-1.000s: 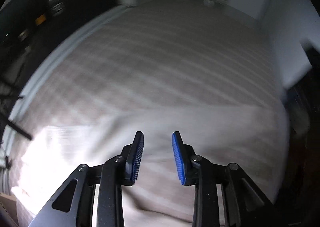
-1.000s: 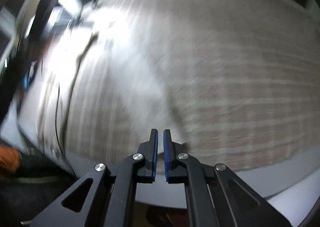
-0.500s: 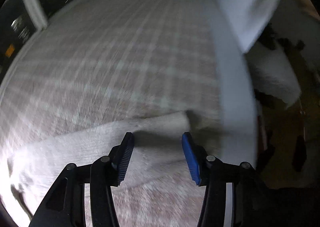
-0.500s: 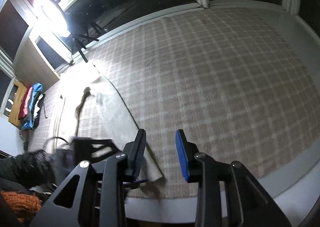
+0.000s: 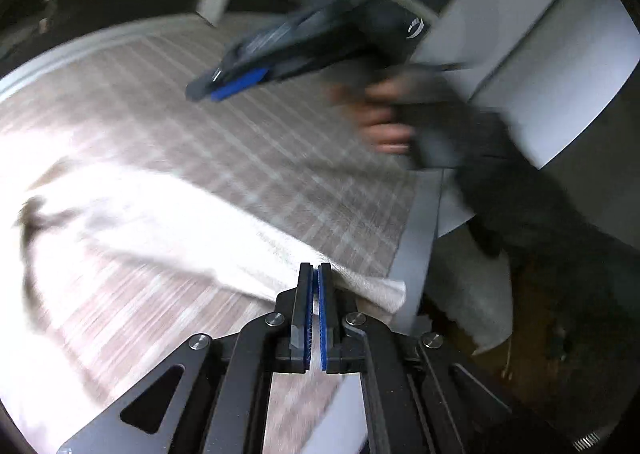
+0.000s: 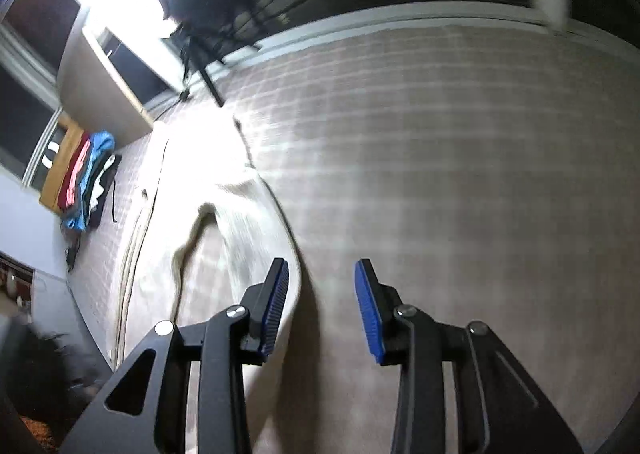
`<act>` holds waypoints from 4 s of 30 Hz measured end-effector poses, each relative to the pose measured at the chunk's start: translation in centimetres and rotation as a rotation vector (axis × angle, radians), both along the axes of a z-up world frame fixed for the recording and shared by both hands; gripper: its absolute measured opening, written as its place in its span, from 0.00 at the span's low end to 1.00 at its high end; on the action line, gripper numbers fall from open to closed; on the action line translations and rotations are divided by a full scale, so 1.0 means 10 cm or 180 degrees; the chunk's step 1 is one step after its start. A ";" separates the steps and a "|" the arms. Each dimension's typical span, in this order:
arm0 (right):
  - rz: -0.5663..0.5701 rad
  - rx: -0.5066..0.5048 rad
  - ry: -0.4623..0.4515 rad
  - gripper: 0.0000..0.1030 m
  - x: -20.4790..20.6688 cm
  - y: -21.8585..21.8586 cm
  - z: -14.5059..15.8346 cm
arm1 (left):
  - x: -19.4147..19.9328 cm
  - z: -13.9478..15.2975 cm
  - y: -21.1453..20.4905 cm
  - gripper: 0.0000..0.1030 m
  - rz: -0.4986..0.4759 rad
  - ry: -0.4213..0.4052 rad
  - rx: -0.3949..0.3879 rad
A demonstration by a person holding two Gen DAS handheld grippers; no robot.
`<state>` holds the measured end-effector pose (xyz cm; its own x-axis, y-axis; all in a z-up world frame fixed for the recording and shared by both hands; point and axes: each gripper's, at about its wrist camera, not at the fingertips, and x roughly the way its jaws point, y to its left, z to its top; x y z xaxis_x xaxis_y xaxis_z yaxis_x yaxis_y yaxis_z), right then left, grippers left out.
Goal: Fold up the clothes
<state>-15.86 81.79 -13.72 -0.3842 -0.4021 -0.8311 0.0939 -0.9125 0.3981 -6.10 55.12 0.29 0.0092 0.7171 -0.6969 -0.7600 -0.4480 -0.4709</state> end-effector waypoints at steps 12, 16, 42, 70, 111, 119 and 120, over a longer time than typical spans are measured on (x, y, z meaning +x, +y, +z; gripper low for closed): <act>0.0713 0.0004 -0.0471 0.34 -1.69 -1.44 -0.72 | 0.17 -0.15 -1.05 0.01 0.1071 -0.0208 0.0042; 0.0794 0.0131 -0.0491 0.12 -1.78 -1.60 -0.74 | 0.32 -0.35 -0.88 0.02 0.1173 -0.0230 0.0102; 0.0643 0.0612 0.0031 0.23 -1.18 -2.40 -0.03 | 1.03 -0.96 -1.27 0.05 0.1202 -0.0436 -0.0260; 0.0507 0.1114 0.0284 0.42 -0.70 -2.21 -0.25 | 1.08 -1.22 -1.19 0.00 0.1293 -0.0415 -0.0831; 0.0933 0.0343 -0.0104 0.26 -0.44 -2.67 -0.59 | 0.98 -0.97 -1.64 0.08 0.1719 0.0173 -0.1650; 0.1048 0.0402 -0.0049 0.34 -0.45 -2.82 -0.59 | 1.25 -0.78 -1.36 0.22 0.1169 0.0494 -0.1462; 0.1044 0.0388 -0.0055 0.34 -0.46 -2.81 -0.59 | 1.24 -0.89 -1.21 0.23 0.1036 0.0497 -0.1539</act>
<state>-20.41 53.65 -19.60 -0.2365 -0.3991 -0.8859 0.3843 -0.8758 0.2920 6.31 43.07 -8.60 -0.2862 0.2674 -0.9201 -0.5917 -0.8046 -0.0498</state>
